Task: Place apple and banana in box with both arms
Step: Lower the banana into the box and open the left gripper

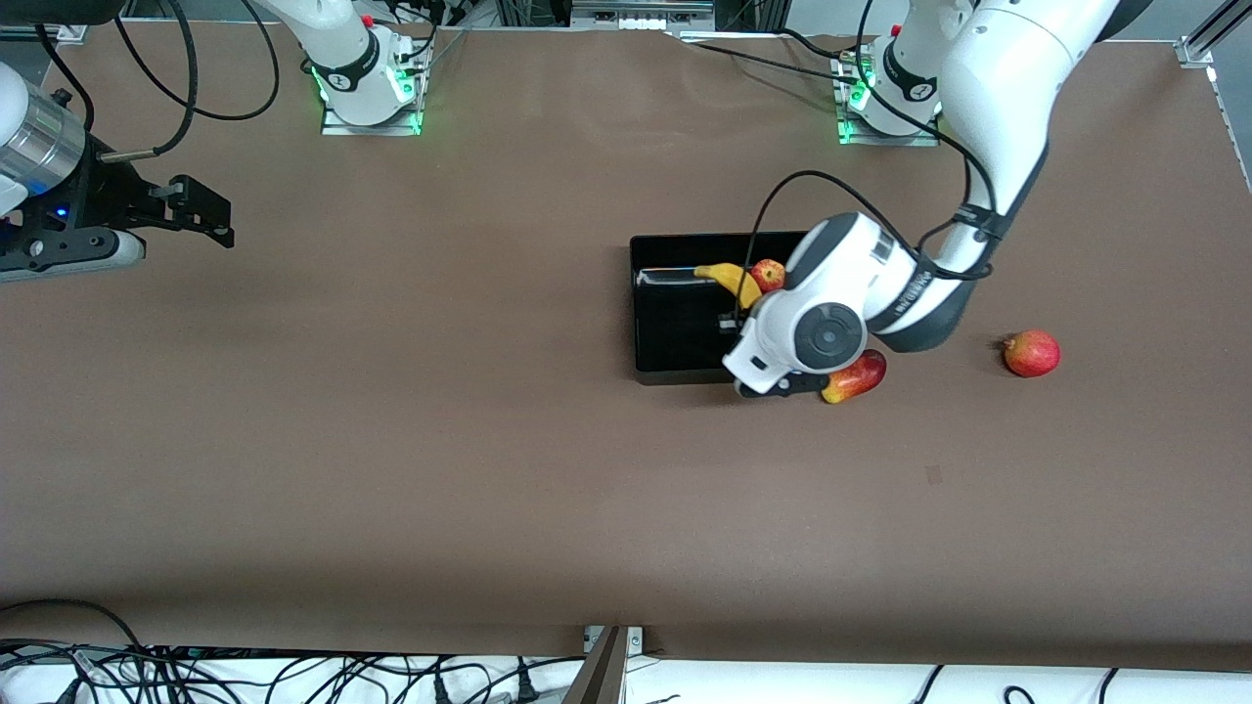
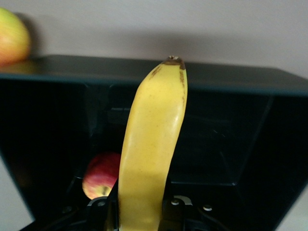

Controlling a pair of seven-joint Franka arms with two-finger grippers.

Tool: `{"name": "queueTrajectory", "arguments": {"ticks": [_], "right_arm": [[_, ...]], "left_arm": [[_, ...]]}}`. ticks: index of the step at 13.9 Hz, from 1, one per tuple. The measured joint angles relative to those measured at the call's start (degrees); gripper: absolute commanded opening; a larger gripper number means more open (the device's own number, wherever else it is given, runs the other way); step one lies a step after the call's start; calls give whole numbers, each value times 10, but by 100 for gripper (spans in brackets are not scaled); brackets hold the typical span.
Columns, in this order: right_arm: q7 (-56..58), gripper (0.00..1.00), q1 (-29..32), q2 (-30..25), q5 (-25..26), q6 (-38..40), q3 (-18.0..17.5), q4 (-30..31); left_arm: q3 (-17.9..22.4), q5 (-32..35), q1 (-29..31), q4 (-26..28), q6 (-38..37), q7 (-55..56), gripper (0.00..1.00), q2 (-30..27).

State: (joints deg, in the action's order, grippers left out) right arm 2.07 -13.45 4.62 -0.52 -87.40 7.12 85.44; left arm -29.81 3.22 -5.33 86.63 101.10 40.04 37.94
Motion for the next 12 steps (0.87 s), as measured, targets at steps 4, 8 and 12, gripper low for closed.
{"name": "queueTrajectory", "arguments": {"ticks": [4, 8, 12], "right_arm": [[0, 100, 0, 0, 0, 0, 0, 0], [0, 100, 0, 0, 0, 0, 0, 0], [0, 100, 0, 0, 0, 0, 0, 0]], "left_arm": [[-3, 43, -45, 25, 0, 32, 0, -61], [-1, 60, -46, 131, 113, 67, 0, -73], [0, 74, -50, 224, 235, 95, 0, -63]]}}
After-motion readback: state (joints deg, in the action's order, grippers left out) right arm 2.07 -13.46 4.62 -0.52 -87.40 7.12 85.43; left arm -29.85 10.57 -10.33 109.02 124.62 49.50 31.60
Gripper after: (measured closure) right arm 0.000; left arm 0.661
